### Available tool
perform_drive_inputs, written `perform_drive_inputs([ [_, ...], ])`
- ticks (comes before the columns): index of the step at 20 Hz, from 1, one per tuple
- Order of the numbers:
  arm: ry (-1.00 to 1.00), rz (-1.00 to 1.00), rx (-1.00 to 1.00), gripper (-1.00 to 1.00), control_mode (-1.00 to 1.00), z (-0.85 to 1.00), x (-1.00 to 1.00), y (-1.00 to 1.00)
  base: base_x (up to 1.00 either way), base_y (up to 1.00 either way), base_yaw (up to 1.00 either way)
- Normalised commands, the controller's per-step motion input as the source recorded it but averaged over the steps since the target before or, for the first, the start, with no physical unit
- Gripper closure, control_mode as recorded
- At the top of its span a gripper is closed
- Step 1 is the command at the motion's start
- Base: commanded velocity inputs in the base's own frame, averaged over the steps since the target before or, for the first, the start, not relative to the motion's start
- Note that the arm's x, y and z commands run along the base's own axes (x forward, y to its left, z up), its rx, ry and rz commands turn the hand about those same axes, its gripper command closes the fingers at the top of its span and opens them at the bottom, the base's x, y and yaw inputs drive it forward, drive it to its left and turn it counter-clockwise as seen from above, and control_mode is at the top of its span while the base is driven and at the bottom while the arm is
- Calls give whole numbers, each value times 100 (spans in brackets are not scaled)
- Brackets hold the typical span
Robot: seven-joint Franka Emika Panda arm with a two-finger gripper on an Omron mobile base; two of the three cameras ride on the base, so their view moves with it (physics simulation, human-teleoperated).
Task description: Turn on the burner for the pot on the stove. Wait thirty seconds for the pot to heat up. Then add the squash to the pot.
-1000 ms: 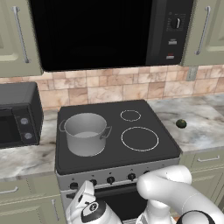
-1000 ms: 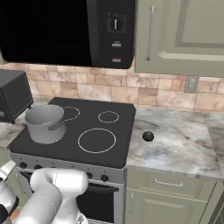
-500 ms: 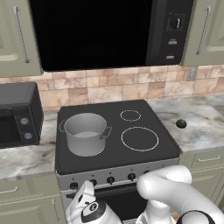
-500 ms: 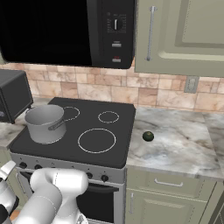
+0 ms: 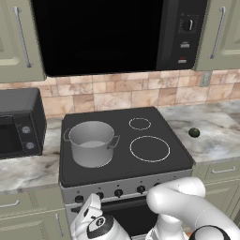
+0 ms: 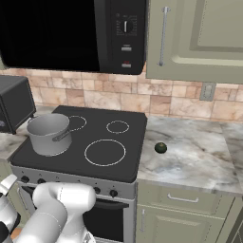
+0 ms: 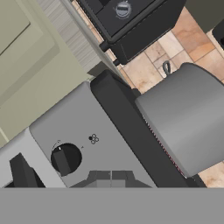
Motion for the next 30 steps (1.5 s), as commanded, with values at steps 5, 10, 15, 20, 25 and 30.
perform_drive_inputs([
  [5,0,0,0,100,-100,0,0,0,0,0,0],
  [10,0,0,0,100,-100,0,0,0,0,0,0],
  [15,0,0,0,100,-100,0,0,0,0,0,0],
  [20,0,0,0,100,-100,0,0,0,0,0,0],
  [25,0,0,0,100,-100,0,0,0,0,0,0],
  [30,0,0,0,100,-100,0,0,0,0,0,0],
])
